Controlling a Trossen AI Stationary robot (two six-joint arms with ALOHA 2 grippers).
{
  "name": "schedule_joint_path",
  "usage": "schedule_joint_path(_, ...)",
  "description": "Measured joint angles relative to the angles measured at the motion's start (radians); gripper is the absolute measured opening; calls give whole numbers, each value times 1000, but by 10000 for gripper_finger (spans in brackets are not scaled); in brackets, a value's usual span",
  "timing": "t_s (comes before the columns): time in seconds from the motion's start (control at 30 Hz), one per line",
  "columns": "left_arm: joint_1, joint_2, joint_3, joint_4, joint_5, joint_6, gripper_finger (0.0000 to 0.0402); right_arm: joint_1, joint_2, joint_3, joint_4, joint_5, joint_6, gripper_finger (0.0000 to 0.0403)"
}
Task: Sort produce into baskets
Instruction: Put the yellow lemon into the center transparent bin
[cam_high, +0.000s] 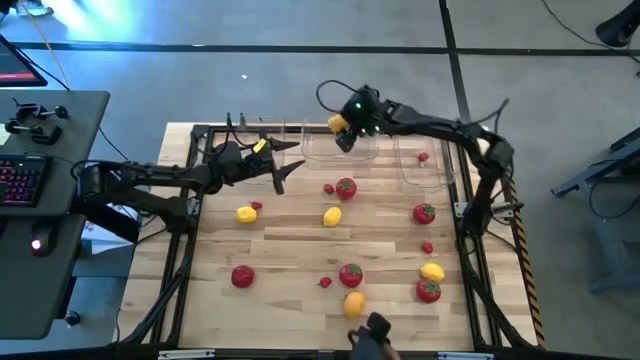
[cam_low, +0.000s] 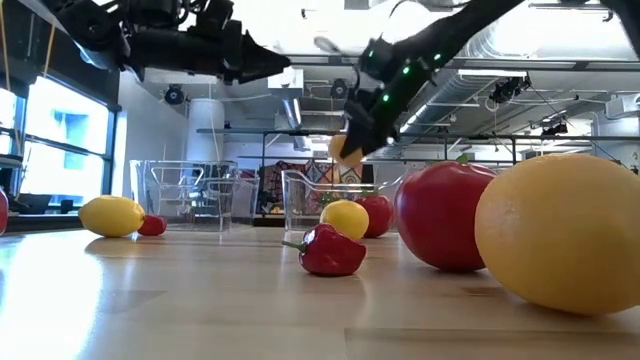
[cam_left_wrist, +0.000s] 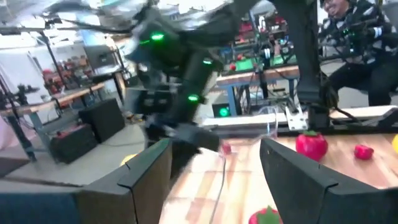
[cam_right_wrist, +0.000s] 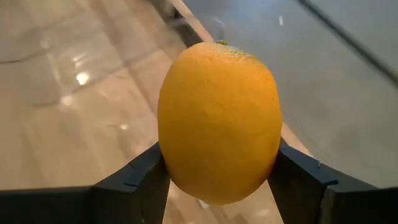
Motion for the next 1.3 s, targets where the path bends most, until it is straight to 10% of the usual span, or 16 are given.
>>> schedule_joint_path(0.6,-1,-20,0,-65,-3,-39,229,-36,123,95,-160,65,211,218)
schedule_joint_path(1.3,-2,-20,0,-105,-3,-28,229,-36,133,121,-225,94,46,218)
